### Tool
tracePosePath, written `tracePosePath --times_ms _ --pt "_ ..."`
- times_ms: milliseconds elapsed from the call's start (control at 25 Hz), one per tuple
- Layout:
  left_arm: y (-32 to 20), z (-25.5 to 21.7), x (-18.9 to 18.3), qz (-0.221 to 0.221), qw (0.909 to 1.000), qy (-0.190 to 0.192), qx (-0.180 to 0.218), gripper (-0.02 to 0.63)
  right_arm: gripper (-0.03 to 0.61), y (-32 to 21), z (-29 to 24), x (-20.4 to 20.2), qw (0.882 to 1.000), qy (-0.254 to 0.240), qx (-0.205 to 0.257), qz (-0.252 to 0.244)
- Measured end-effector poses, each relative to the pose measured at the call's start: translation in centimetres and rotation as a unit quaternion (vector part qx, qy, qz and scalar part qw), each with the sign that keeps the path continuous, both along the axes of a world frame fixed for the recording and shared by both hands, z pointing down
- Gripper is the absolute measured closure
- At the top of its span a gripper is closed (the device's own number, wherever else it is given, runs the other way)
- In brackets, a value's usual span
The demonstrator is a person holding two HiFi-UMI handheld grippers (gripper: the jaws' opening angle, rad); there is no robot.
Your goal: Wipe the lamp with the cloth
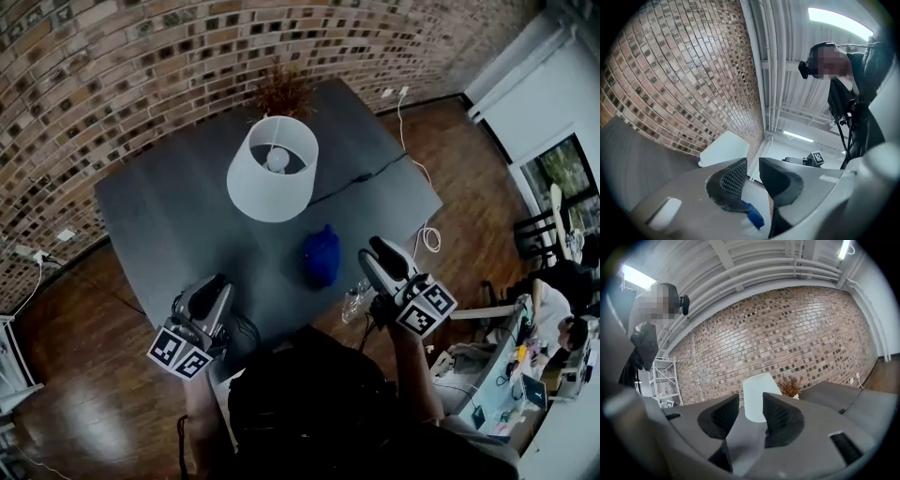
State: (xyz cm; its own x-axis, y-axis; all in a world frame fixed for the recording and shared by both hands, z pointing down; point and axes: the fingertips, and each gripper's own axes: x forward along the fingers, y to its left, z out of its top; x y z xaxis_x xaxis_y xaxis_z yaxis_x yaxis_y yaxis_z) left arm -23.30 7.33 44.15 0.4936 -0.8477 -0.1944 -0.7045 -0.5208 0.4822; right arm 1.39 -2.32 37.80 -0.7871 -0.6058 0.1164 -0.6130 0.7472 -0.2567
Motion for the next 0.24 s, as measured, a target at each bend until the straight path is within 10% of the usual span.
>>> tracePosePath --times_ms 240 --pt "1.0 -0.6 -0.4 0.011 0.9997 -0.001 0.022 0.546 0.400 1.8 0.1 -0.8 1.000 0.011 0.007 -0.002"
